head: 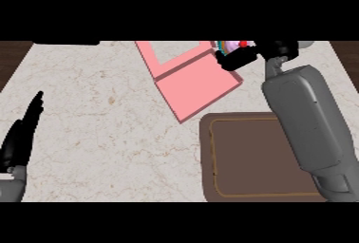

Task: Pick the cupcake from the tray and place it in the cardboard box

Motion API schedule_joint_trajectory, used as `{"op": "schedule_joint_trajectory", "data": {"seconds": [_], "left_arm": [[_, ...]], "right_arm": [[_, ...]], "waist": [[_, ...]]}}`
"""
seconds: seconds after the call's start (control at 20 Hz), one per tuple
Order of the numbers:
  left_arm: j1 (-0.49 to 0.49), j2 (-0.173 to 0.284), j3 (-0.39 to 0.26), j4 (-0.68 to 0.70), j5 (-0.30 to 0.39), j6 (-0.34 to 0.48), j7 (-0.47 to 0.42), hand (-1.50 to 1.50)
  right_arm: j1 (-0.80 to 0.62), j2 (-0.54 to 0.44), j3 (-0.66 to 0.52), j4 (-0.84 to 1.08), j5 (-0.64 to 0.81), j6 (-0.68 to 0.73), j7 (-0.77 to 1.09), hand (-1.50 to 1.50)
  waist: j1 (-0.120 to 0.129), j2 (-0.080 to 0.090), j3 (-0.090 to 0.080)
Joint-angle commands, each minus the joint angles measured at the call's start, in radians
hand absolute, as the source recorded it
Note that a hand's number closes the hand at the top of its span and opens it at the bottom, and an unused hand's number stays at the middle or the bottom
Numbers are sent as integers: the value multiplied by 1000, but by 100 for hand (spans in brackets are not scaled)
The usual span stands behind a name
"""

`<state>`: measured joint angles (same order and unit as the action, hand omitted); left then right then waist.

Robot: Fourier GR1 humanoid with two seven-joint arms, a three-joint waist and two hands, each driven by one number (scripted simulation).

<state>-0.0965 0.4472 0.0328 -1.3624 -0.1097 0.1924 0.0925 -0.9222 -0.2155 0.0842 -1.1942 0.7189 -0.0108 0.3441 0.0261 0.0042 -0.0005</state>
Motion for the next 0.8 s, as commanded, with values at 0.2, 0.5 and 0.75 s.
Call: {"op": "schedule_joint_trajectory", "data": {"seconds": [0.2, 0.5, 0.75], "left_arm": [[-5, -17, -14, -24, -18, -16, 21, 0], [-24, -11, 16, 37, -23, -24, -43, 0], [-63, 2, 24, 58, -16, -50, -50, 0]], "right_arm": [[-258, 96, -106, 456, -11, -118, -76, 150], [-359, 144, -145, 713, 17, -243, -136, 150], [-385, 137, -170, 857, 50, -356, -129, 150]], "waist": [[30, 12, 0], [30, 14, 0], [50, 25, 0]]}}
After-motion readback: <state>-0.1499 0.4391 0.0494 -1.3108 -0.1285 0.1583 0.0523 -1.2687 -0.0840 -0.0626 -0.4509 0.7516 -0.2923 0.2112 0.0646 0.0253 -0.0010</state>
